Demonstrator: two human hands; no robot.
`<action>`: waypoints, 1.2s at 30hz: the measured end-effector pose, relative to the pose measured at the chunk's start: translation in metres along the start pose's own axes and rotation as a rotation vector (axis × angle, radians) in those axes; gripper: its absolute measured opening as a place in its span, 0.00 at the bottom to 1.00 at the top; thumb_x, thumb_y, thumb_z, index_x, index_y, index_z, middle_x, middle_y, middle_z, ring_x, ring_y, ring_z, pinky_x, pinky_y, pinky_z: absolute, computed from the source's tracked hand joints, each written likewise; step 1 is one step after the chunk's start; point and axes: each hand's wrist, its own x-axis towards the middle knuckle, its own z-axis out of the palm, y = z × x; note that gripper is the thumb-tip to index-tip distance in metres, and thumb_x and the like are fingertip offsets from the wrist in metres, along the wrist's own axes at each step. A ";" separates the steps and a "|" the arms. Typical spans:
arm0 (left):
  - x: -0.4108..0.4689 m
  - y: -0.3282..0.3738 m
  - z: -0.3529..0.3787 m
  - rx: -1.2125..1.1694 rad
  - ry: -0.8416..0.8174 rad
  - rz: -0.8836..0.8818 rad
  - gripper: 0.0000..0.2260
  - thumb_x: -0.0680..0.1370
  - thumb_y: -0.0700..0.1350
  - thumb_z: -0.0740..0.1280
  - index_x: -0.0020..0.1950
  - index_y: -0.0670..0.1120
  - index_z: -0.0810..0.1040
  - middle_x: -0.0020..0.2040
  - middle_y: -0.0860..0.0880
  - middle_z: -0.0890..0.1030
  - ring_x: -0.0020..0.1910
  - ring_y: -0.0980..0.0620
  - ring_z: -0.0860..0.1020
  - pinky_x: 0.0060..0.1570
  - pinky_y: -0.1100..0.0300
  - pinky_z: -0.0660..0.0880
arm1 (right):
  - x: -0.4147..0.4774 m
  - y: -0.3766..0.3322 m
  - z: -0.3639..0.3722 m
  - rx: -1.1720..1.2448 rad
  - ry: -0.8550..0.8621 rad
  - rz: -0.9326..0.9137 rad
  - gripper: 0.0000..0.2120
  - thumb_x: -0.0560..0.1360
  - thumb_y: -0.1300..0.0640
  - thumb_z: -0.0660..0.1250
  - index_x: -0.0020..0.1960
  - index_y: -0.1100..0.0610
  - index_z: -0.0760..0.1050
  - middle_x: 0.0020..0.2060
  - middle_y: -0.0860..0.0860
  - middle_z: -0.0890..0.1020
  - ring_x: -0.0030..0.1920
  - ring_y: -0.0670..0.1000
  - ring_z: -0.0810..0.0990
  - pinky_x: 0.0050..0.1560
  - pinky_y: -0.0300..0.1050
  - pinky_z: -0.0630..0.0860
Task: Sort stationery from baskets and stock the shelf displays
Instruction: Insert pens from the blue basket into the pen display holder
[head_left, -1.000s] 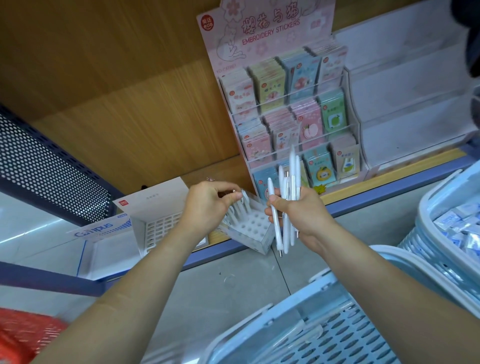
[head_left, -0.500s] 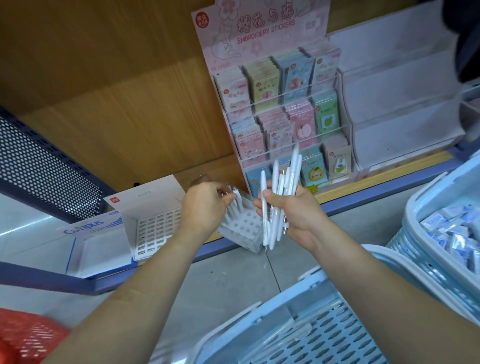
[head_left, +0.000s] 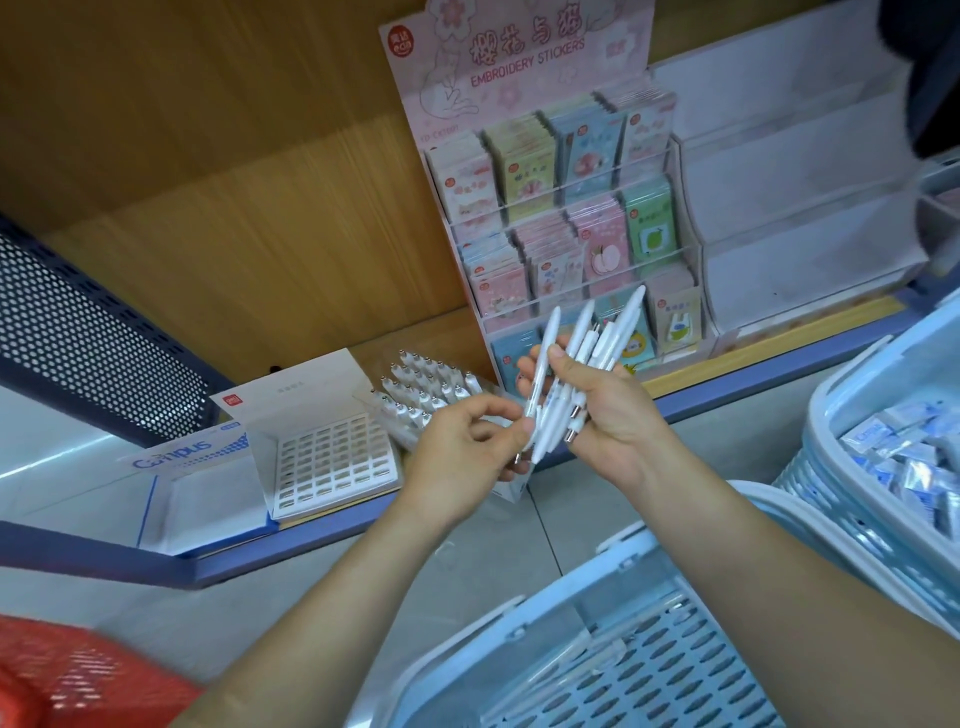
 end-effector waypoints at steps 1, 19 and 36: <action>0.000 0.000 -0.001 -0.012 0.039 0.018 0.03 0.78 0.40 0.69 0.50 0.42 0.81 0.35 0.44 0.82 0.31 0.54 0.79 0.35 0.62 0.78 | 0.000 0.000 0.000 0.000 0.028 0.002 0.10 0.77 0.64 0.65 0.57 0.66 0.76 0.48 0.63 0.82 0.45 0.57 0.84 0.43 0.50 0.84; 0.009 -0.010 -0.073 0.819 0.357 0.467 0.05 0.74 0.47 0.74 0.45 0.46 0.86 0.40 0.50 0.84 0.39 0.51 0.79 0.41 0.59 0.75 | 0.002 0.006 -0.002 -0.192 0.099 0.005 0.08 0.76 0.71 0.65 0.54 0.64 0.77 0.46 0.61 0.79 0.40 0.52 0.81 0.42 0.45 0.83; 0.034 -0.016 -0.066 0.955 0.161 0.439 0.13 0.77 0.45 0.70 0.62 0.47 0.80 0.52 0.47 0.80 0.51 0.47 0.77 0.53 0.54 0.75 | 0.002 0.008 -0.005 -0.252 0.063 0.015 0.09 0.77 0.67 0.66 0.55 0.59 0.74 0.44 0.56 0.84 0.47 0.54 0.85 0.44 0.49 0.80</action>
